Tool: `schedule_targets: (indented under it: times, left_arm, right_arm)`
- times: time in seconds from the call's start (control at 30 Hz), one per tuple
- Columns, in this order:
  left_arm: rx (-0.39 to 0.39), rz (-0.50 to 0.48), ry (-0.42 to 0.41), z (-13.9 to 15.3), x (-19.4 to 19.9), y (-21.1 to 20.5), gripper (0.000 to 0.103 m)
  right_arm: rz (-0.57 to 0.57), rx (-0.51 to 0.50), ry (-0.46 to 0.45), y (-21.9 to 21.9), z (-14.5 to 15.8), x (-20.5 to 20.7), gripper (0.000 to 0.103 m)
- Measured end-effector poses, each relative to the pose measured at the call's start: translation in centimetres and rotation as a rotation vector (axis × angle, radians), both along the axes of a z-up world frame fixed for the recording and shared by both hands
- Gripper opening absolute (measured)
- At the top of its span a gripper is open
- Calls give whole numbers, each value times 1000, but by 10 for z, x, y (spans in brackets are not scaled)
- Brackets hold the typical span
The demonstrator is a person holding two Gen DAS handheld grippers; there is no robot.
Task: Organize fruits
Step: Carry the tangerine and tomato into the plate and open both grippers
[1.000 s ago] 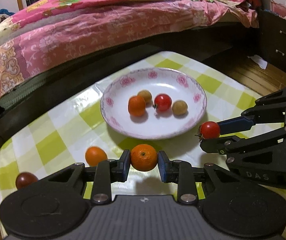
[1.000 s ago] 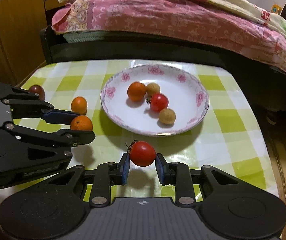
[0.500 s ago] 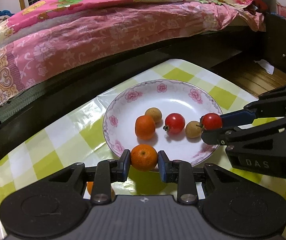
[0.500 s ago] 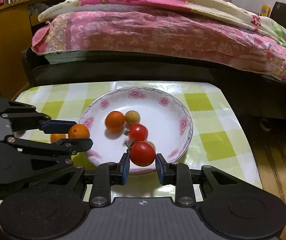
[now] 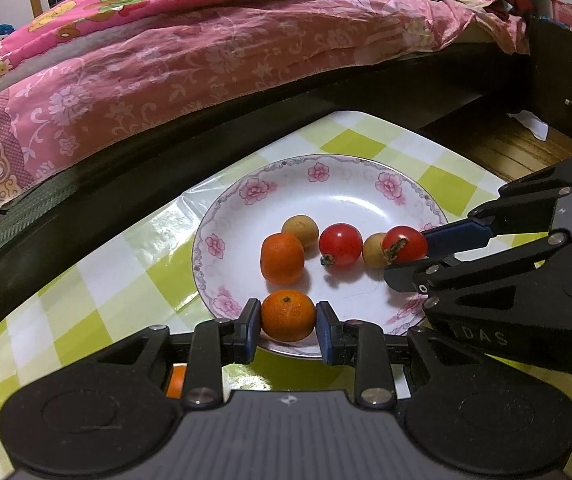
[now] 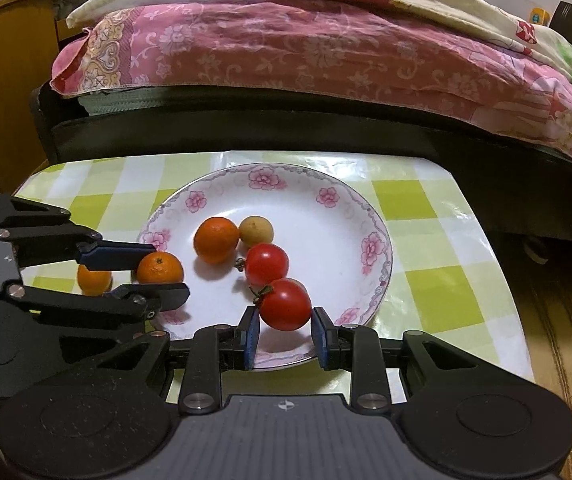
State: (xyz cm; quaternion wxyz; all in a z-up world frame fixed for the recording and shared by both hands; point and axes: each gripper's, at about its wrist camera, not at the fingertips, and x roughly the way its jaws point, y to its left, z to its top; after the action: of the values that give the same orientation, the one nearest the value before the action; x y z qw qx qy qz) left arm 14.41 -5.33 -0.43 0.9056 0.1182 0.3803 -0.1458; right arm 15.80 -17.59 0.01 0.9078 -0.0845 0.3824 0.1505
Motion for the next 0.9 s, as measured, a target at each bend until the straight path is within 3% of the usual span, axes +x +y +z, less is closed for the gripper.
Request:
schedule_targets:
  times: [0.9]
  left_arm:
    - [-12, 18, -24, 9, 0, 2, 39]
  right_arm:
    - [-29, 33, -59, -6, 7, -1, 30]
